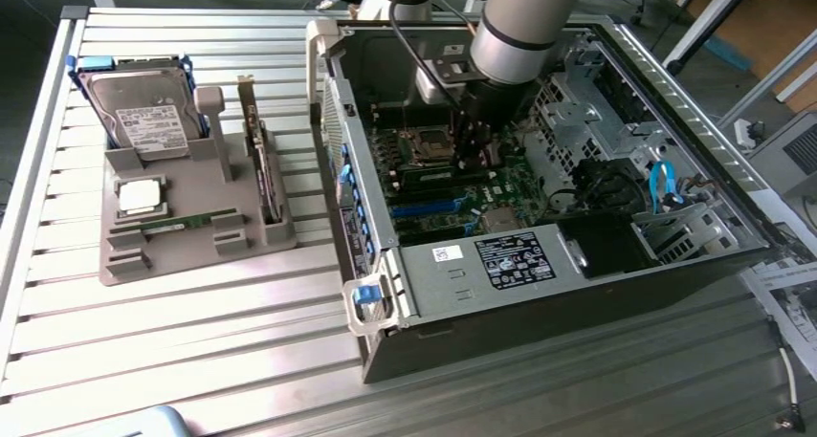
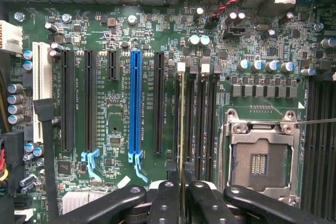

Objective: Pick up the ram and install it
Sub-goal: 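Insert the ram into the slot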

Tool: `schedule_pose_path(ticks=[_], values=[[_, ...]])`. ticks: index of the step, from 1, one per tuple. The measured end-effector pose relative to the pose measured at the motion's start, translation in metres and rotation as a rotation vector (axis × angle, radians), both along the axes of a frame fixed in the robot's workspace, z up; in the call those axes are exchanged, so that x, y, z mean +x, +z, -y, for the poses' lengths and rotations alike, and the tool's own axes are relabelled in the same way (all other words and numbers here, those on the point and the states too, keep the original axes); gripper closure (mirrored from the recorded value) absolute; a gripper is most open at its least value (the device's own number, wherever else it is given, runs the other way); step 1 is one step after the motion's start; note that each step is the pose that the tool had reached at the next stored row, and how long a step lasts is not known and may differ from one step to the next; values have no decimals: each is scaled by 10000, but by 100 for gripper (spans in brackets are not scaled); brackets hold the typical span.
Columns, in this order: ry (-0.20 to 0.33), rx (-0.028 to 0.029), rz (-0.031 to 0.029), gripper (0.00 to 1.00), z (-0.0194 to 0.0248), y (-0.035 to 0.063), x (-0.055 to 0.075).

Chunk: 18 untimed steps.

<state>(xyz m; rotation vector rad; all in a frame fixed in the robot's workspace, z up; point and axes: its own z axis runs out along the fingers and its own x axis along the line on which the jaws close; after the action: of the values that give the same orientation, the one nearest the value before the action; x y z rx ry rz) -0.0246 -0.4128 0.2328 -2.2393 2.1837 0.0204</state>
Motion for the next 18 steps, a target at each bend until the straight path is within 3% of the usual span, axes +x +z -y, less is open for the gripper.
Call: schedule_pose_path(ticks=[18], values=[[-32,-3,5,87,0,34,-1]])
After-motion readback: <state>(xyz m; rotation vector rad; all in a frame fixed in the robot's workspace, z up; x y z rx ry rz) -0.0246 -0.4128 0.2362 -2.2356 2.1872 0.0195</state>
